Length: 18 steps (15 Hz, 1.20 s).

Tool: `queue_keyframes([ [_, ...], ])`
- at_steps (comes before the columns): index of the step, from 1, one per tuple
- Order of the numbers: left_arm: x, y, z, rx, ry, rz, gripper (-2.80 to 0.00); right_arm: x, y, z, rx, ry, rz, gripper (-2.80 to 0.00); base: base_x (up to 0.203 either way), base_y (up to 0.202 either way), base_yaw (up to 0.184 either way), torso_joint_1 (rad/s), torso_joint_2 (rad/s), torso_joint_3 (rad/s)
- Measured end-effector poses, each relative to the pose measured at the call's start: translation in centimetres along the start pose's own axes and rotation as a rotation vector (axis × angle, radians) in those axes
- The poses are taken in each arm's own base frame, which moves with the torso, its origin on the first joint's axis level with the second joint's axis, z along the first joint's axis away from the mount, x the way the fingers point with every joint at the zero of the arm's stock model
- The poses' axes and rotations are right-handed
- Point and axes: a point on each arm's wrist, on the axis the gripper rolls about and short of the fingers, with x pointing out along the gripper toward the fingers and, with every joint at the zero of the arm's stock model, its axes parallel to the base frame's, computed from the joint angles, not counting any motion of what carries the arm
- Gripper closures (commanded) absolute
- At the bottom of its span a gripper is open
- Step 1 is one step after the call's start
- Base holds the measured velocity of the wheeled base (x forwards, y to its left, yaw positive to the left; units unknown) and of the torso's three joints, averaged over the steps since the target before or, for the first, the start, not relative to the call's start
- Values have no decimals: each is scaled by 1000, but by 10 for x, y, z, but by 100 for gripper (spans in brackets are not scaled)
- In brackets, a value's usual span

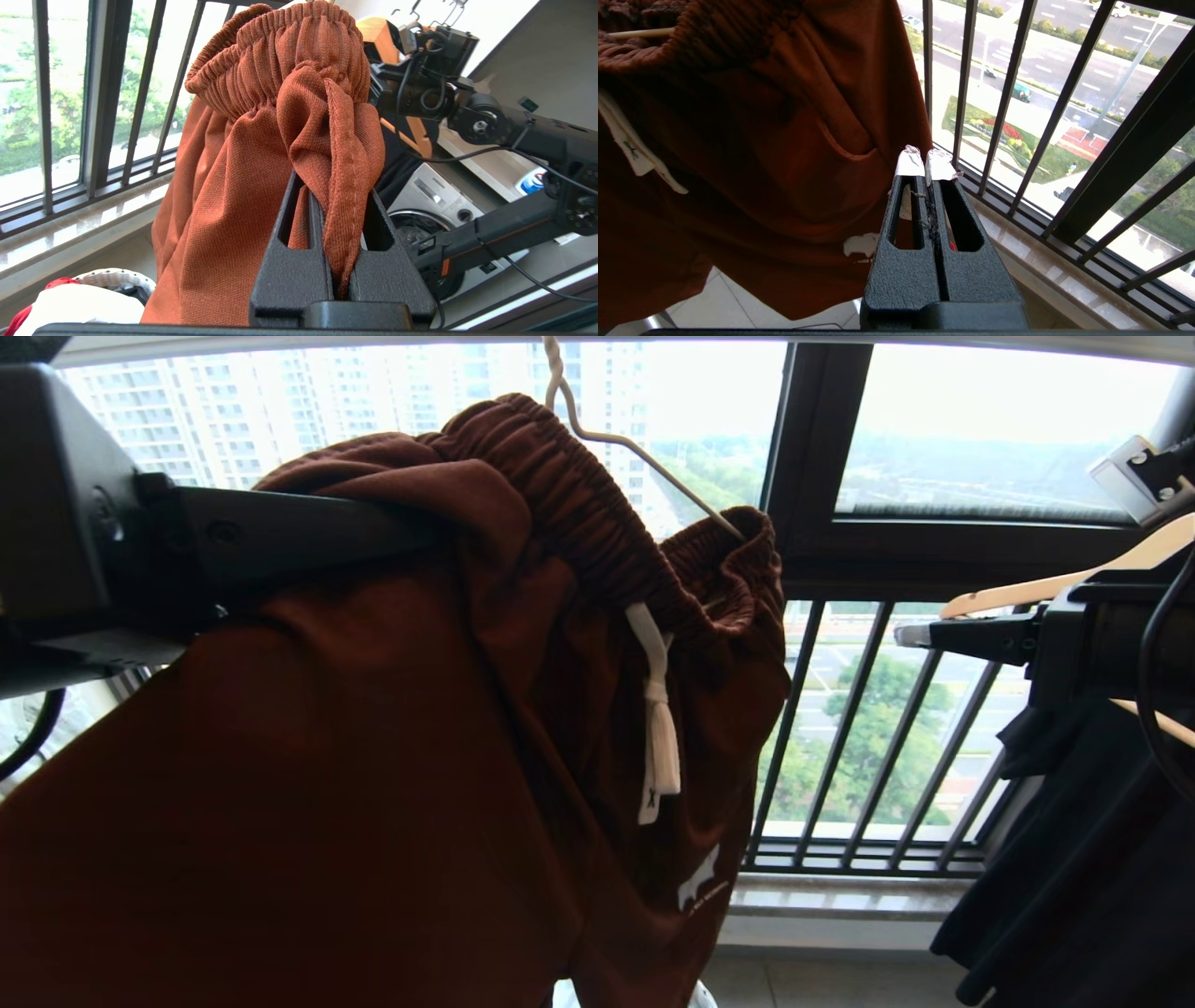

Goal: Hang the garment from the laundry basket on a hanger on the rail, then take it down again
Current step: Hang the clothes rack on the clothesline

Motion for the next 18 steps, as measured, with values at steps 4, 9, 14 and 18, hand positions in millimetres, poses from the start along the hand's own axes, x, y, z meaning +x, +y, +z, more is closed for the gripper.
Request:
queue_keyframes([
  [4,13,8,1,23,-6,24,0,-1,1,0,-6,-8,0,0,0,0,0,0,0,0],
  [9,27,18,-3,20,-7,79,0,-3,1,0,-24,-39,-4,0,0,0,0,0,0,0],
  [14,38,23,0,36,-44,80,0,-4,1,0,-26,-41,-11,0,0,0,0,0,0,0],
  [18,43,28,-3,31,-32,90,0,-4,1,-1,-25,-41,-12,0,0,0,0,0,0,0],
])
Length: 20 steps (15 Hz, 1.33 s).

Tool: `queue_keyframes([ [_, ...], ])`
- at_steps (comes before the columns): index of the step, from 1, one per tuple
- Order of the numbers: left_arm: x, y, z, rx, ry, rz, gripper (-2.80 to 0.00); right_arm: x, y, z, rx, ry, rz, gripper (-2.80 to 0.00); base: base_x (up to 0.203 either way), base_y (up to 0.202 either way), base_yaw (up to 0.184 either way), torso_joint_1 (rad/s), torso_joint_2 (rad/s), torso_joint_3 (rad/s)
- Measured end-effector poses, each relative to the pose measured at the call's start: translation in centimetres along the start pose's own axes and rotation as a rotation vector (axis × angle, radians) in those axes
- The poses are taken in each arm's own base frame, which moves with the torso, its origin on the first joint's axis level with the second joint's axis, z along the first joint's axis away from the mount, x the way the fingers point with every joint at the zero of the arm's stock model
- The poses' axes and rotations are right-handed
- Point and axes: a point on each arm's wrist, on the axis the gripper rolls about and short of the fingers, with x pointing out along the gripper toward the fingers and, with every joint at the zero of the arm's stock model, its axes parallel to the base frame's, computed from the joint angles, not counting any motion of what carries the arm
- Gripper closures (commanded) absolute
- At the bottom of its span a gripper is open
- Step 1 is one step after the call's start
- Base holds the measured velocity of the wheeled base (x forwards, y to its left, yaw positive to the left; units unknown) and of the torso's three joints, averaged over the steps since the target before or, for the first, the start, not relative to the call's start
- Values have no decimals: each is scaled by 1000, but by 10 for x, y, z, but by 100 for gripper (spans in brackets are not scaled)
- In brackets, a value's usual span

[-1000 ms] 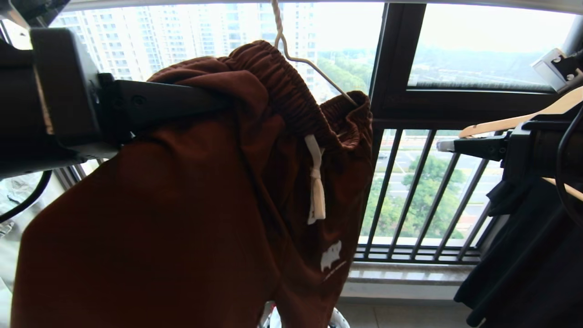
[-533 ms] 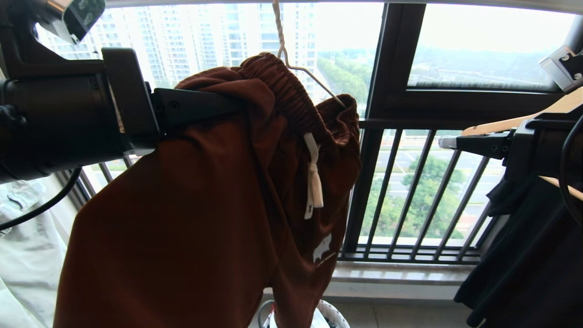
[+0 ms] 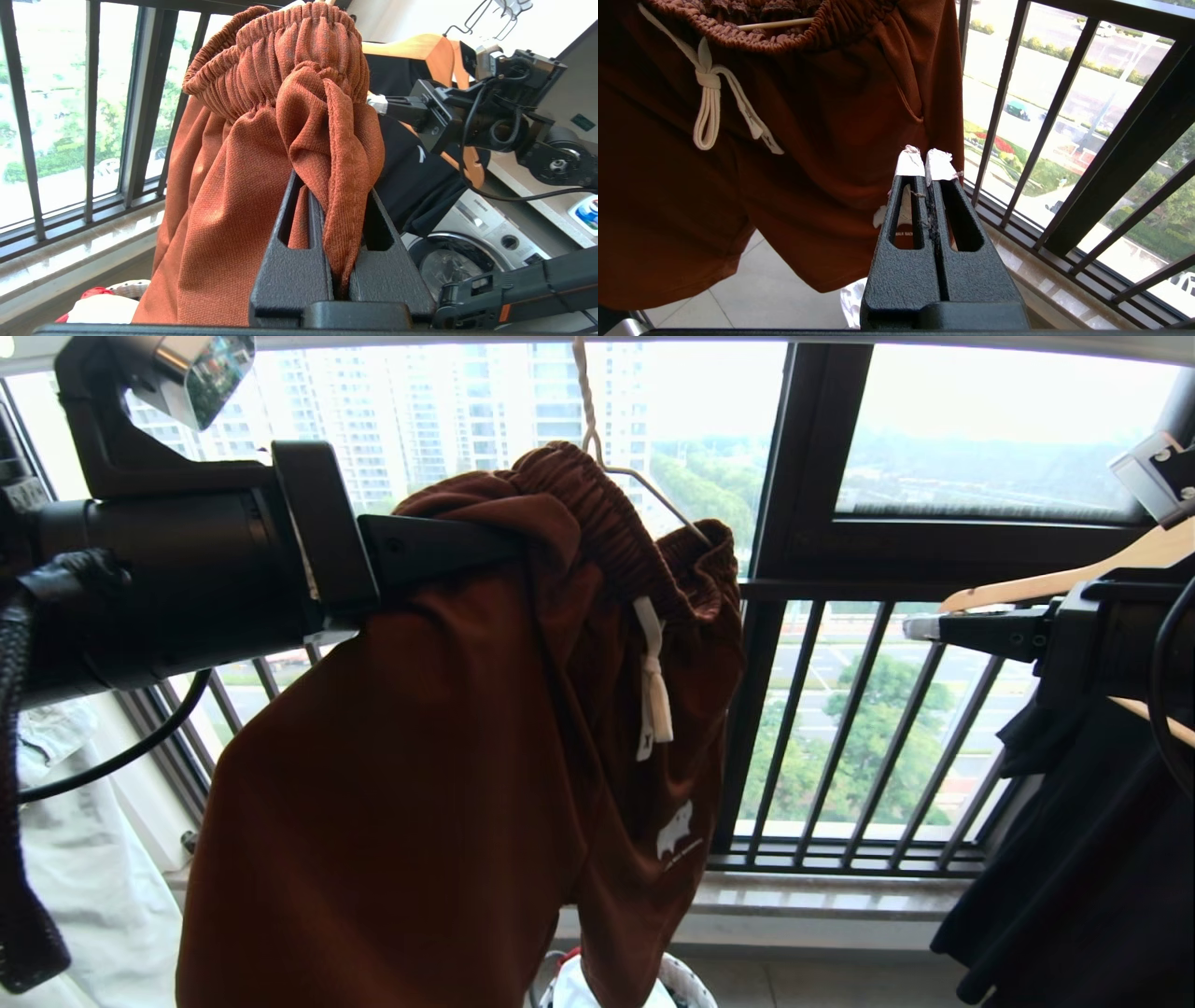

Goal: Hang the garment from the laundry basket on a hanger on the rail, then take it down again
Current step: Hang the clothes rack on the clothesline

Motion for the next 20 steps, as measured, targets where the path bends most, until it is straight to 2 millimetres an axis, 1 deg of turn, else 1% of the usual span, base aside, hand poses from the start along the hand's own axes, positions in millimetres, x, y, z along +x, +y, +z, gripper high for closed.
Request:
queue_keyframes([
  [4,9,8,-5,27,6,56,0,0,0,0,-1,0,0,0,0,0,0,0,0,0],
  [8,16,12,-7,21,15,62,0,0,-1,1,-6,-9,-4,0,0,0,0,0,0,0],
  [14,17,12,-8,16,19,60,0,-1,0,1,-7,-12,-4,0,0,0,0,0,0,0],
  [18,13,10,-7,15,21,61,0,-1,0,1,-8,-13,-4,0,0,0,0,0,0,0],
  [19,12,10,-8,16,21,61,-280,-2,0,1,-8,-13,-5,0,0,0,0,0,0,0],
  [20,11,10,-7,16,20,60,-280,-2,0,1,-8,-13,-5,0,0,0,0,0,0,0],
])
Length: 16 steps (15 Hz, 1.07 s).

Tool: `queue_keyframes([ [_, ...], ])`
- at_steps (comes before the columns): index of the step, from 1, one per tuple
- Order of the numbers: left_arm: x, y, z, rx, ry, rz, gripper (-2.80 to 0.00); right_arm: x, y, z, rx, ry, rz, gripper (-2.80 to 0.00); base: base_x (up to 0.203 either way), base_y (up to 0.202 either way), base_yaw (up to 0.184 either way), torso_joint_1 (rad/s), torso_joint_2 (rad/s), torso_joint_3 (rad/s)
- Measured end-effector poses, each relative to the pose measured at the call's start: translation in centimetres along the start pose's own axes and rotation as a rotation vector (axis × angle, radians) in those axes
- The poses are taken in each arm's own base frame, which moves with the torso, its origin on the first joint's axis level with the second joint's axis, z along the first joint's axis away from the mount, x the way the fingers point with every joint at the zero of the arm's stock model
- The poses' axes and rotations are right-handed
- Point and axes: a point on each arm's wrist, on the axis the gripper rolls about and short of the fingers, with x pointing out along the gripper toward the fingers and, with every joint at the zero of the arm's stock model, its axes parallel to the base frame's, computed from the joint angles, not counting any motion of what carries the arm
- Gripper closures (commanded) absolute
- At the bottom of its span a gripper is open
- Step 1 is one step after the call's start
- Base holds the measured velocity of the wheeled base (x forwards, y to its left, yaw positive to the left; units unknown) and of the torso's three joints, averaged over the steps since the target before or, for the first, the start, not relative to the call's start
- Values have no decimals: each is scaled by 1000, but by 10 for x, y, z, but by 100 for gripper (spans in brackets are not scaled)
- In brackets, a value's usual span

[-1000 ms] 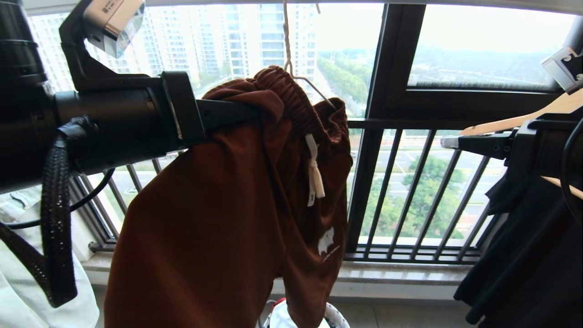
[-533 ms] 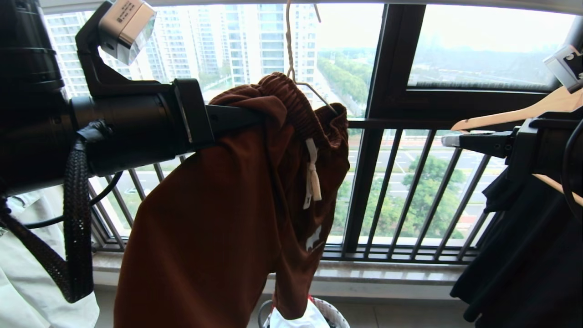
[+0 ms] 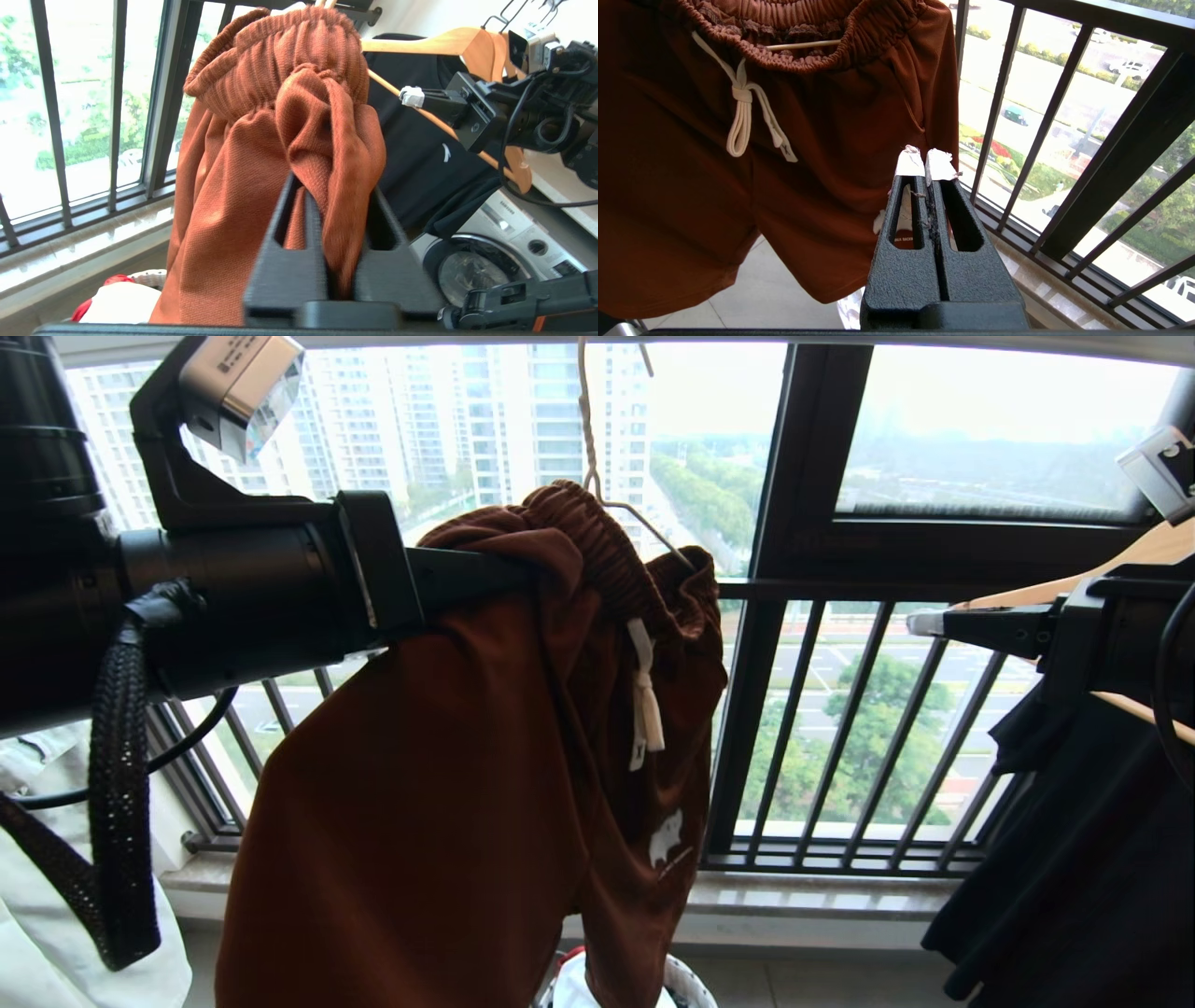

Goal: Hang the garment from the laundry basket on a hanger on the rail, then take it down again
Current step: Hang the clothes rack on the clothesline

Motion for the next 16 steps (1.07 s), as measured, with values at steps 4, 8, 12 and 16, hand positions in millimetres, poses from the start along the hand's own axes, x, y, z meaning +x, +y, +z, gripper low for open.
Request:
queue_keyframes([
  [4,-1,0,-1,0,2,1,-280,0,0,0,0,0,0,0,0,0,0,0,0,0],
  [8,-18,-5,-4,1,-6,-10,-280,0,-1,0,1,0,-4,0,0,0,0,0,0,0],
  [12,-51,-19,1,21,-66,-39,0,2,-3,-1,2,4,-4,0,0,0,0,0,0,0],
  [16,-66,-28,6,19,-54,-51,0,4,-4,-2,7,11,-6,0,0,0,0,0,0,0],
])
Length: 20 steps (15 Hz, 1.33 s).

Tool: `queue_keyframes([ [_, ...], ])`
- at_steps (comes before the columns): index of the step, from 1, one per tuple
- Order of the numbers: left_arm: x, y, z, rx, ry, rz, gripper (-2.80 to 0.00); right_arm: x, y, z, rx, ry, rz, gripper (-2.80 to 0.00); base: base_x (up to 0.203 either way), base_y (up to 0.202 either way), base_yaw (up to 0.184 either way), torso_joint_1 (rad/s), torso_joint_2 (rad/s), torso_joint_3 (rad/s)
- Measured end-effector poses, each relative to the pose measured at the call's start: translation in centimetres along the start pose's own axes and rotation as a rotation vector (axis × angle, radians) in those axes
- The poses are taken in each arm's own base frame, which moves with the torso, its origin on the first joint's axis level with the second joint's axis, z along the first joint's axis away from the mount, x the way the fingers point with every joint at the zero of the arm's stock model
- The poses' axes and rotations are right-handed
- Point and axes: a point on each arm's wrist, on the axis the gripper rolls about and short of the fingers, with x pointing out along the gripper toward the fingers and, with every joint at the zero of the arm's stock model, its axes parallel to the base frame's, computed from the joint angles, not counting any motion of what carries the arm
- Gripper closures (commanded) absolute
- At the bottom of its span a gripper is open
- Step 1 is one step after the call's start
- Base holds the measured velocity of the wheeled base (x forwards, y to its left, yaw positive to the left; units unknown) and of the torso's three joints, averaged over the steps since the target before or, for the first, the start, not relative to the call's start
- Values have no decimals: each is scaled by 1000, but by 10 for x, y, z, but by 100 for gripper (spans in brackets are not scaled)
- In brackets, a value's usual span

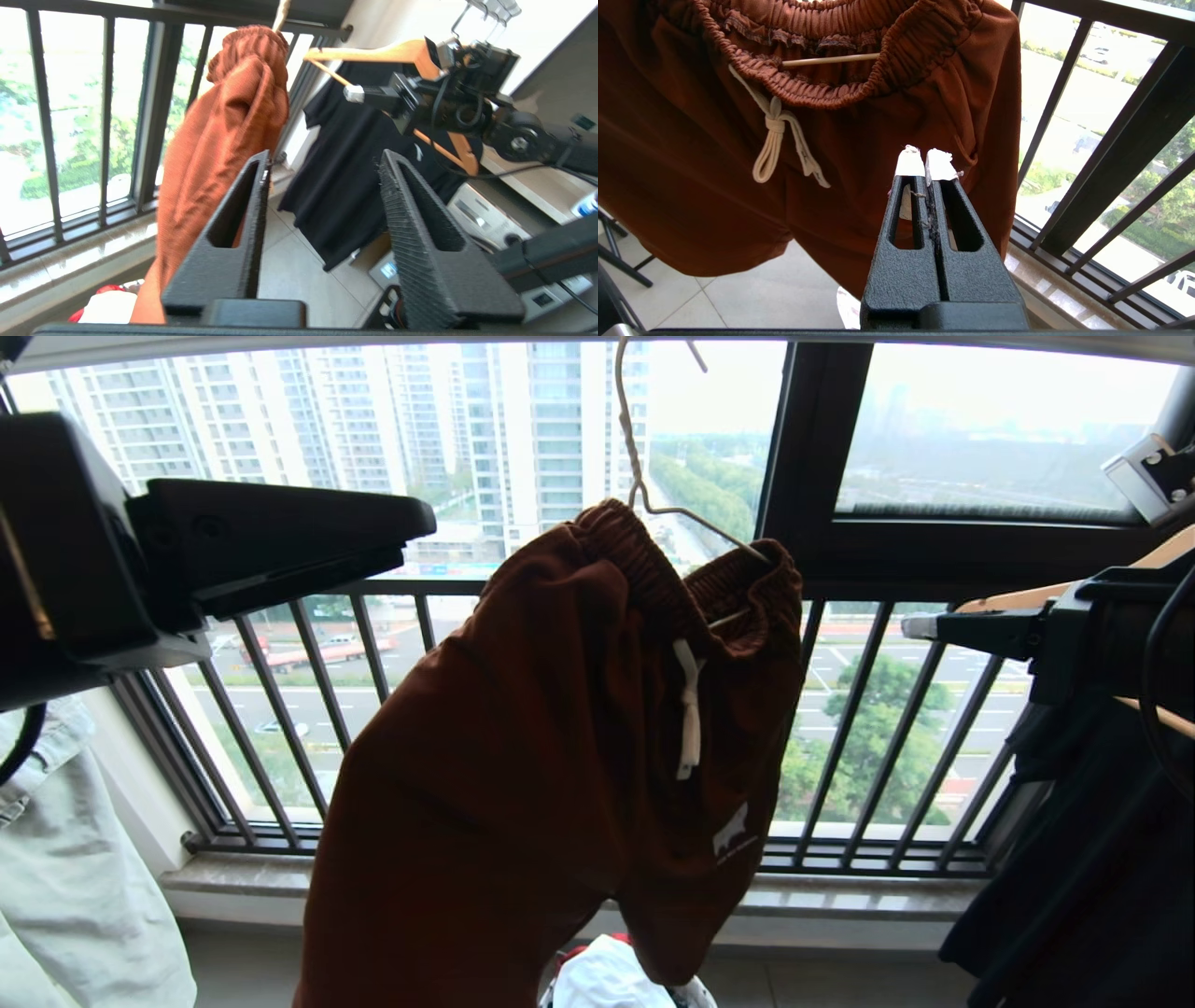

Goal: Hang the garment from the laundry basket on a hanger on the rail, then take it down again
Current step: Hang the clothes rack on the clothesline, then take the clothes off the clothes rack

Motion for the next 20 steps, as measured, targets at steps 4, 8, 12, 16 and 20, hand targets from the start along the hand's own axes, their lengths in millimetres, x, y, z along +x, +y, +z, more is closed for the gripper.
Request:
queue_keyframes([
  [4,-5,-11,0,-28,92,-23,0,-1,0,0,-2,0,-2,0,0,0,0,0,0,0],
  [8,-5,-15,0,-34,120,-38,0,-3,0,0,-14,-4,-9,0,0,0,0,64,-134,-69],
  [12,-5,-16,0,-33,121,-45,0,-4,-1,1,-14,-6,-15,0,0,0,0,150,-310,-161],
  [16,-5,-17,1,-32,118,-46,0,-5,-1,1,-15,-6,-16,0,0,0,0,147,-293,-152],
  [20,-5,-17,0,-31,120,-49,0,-5,-1,1,-16,-8,-14,0,0,0,0,99,-198,-103],
])
